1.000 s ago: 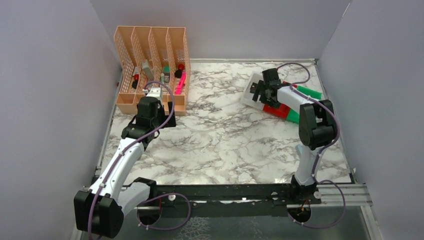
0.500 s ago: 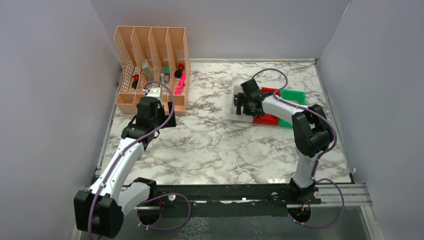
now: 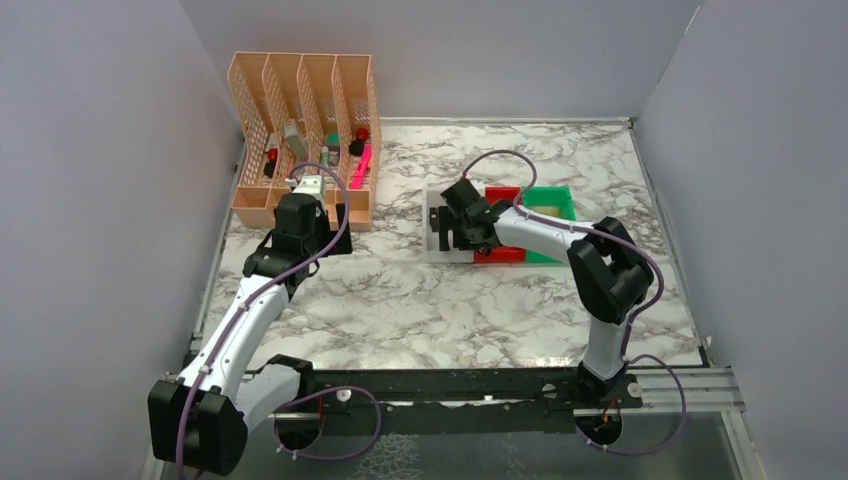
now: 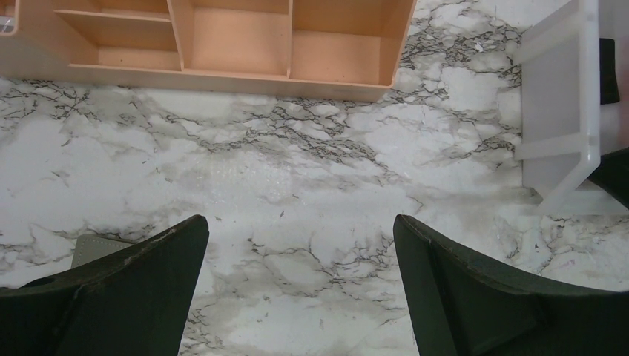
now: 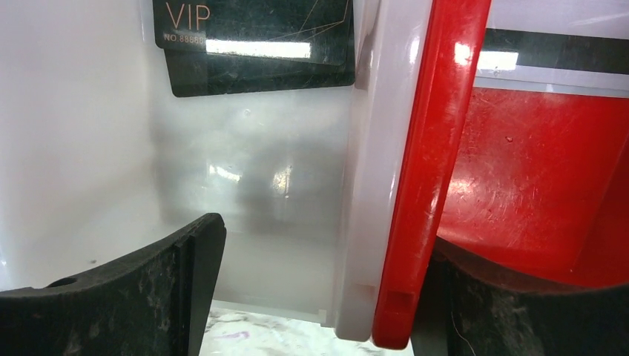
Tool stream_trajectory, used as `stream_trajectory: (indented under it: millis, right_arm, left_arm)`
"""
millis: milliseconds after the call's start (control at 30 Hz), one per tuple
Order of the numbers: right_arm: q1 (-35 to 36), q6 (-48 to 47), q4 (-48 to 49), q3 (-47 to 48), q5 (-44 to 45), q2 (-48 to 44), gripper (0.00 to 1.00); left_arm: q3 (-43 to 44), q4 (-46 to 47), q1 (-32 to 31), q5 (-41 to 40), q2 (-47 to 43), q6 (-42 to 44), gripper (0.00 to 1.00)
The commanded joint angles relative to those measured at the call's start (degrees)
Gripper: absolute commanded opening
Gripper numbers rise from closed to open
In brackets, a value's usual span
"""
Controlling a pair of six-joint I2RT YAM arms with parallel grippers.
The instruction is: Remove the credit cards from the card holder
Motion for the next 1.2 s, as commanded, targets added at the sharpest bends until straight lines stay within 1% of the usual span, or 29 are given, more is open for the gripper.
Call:
stream_trajectory:
  millis: [0,167,400,567,700,800,967,1167]
  right_arm:
    - [3.3,4.3,-1.5,2.2,0.5,1.9,0.85]
    - [5.8,5.5,-1.9,4.8,0.1,3.6,0.85]
    - [6.1,5.8,-2.1,9.8,-0.3,6.9,0.85]
    - [6.1,4.4,-5.2,14.4,1.6,10.1,0.85]
    - [6.1,3.1,-5.8,14.2,2.7,8.4,0.86]
    - [6.1,2.0,-5.7,13.0,2.8,4.9,0.87]
    - [6.1,-0.7,-4.5,9.8,0.6,-2.8,0.89]
    - [6.1,-2.4,-3.9,2.9,-0.4,-12.7,0.9]
  left_arm:
    - [0.8,-0.4,0.1,-0.3,0.0,0.7,0.99]
    - [0.8,-0.5,0.1,-0.6,0.2,0.7,0.99]
    - [1.0,-0.8,0.1,-0.6,0.9,0.7,0.99]
    - [0.9,-1.1,0.1,-0.8,1.2,0.7,0.99]
    - [1.0,-1.3,0.1,-2.4,1.3,0.1,0.99]
    - [1.3,-2.3,0.1,-7.0,2.2,-1.7,0.99]
    - [2.7,-5.5,0.5,-17.2,4.1,-10.4,0.99]
    - [3.7,-9.4,2.6,-30.0,6.8,-20.0,0.99]
